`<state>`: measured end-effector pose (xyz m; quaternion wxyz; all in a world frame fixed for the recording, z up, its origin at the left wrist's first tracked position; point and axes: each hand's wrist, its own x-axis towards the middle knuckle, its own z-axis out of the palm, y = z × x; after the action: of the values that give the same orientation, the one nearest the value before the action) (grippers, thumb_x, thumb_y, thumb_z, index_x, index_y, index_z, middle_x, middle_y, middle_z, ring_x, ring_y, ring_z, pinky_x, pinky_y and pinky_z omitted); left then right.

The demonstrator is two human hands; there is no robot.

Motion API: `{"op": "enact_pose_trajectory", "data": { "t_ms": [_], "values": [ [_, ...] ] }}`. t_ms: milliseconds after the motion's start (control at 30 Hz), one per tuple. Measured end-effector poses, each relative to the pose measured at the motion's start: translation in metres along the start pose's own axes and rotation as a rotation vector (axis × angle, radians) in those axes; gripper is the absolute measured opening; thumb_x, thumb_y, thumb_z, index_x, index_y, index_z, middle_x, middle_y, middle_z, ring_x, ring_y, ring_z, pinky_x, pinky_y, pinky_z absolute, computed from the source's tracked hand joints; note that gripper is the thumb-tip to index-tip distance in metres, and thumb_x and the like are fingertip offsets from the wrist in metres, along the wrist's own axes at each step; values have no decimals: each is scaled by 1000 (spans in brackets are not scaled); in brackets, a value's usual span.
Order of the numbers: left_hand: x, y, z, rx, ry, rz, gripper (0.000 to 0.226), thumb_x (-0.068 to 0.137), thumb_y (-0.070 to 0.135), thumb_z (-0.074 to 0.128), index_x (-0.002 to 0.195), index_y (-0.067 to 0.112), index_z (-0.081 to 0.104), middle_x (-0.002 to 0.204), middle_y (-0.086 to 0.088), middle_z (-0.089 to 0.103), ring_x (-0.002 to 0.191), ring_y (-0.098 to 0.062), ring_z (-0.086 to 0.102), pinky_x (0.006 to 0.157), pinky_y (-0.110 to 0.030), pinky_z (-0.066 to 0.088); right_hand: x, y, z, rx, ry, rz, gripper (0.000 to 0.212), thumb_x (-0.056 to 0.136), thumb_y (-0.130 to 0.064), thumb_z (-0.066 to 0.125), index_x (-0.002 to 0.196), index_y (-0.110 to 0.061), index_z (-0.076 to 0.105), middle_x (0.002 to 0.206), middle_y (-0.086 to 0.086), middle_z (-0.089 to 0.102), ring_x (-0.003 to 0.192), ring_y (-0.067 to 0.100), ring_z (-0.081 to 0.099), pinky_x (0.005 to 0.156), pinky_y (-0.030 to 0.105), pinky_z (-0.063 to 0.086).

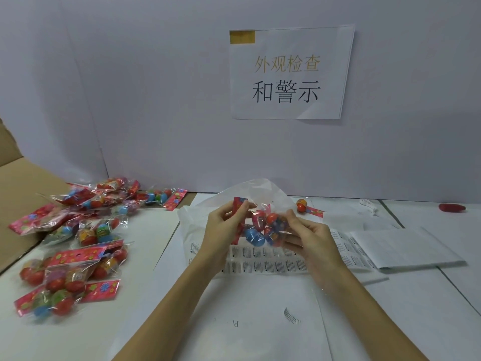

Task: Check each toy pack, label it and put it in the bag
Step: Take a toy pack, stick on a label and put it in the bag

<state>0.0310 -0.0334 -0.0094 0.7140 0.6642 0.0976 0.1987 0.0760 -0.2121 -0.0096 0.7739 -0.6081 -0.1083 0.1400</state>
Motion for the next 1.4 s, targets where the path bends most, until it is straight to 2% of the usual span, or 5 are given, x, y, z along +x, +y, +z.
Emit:
{"op": "enact_pose_trajectory", "data": {
  "t_ms": [333, 500, 900, 1167, 1400],
  "values": [
    [2, -6, 1, -6, 155, -66, 17, 100, 31, 69, 114, 21, 71, 104, -5, 79, 89, -24, 79, 83, -50, 64, 1, -4, -2, -36, -102, 19, 34, 95, -33, 71, 121, -12, 69, 103, 11, 80, 95, 30, 78, 77, 31, 64],
    [1, 2, -4, 111, -38, -45, 49, 89, 56, 64, 124, 21, 69, 109, -1, 77, 95, -18, 75, 72, -21, 59, 3, -1, -5, -210, -59, -92, 33, 89, -51, 68, 104, -23, 77, 93, 1, 80, 88, 18, 77, 77, 30, 61],
    [-5, 3, 5, 78, -17, 75, 32, 84, 51, 73, 96, 24, 84, 101, 5, 79, 101, -16, 71, 92, -32, 54, 4, 7, -9, -702, 105, -390, 51, 94, -62, 48, 78, -21, 75, 50, -11, 61, 43, 6, 54, 45, 14, 40],
    [-4, 7, 2, 90, -154, 91, 63, 83, 73, 67, 141, 61, 48, 163, 21, 27, 146, -3, 32, 112, -40, 30, 4, -3, -12, -270, -154, -285, 25, 100, -19, 67, 120, -31, 77, 119, -6, 76, 105, 19, 75, 80, 25, 61],
    [0, 0, -1, -154, -24, -90, 78, 78, 38, 80, 146, 23, 47, 117, -4, 77, 104, -23, 76, 93, -39, 62, 6, 0, -13, -264, -197, -252, 66, 98, -13, 70, 147, -50, 44, 116, -11, 75, 106, 15, 74, 75, 23, 59]
  ]
}}
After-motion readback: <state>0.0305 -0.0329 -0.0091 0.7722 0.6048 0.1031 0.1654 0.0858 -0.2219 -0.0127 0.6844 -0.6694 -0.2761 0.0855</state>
